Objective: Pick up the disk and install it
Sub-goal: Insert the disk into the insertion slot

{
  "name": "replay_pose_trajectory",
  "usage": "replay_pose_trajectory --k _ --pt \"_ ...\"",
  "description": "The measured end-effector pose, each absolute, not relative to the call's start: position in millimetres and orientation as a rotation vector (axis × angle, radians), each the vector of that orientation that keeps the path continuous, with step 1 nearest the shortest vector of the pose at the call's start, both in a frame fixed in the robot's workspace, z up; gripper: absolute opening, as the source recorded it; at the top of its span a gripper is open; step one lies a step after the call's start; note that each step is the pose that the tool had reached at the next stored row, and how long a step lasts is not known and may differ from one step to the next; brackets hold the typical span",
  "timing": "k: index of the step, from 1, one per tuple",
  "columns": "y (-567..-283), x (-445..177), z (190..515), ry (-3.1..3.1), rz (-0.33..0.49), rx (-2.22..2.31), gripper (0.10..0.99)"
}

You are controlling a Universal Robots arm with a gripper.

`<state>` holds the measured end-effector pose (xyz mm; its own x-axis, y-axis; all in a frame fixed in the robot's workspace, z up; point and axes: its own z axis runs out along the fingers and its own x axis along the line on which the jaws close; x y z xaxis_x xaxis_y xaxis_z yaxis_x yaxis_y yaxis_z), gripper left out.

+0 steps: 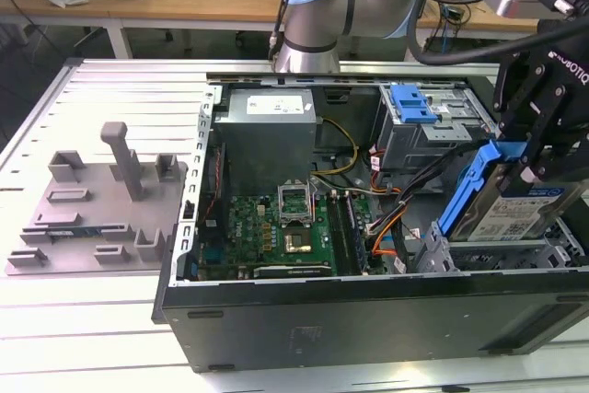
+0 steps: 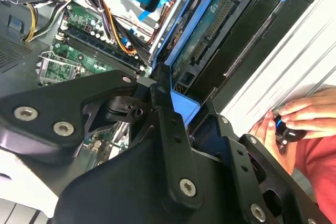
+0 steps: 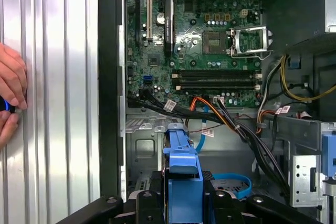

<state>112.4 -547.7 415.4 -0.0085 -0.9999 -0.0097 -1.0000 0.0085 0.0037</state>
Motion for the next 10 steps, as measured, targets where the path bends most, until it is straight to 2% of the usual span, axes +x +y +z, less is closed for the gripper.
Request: replay_pose_trajectory --k 10 --pt "-548.3 112.4 405.4 2.228 0.015 -2.209 0.376"
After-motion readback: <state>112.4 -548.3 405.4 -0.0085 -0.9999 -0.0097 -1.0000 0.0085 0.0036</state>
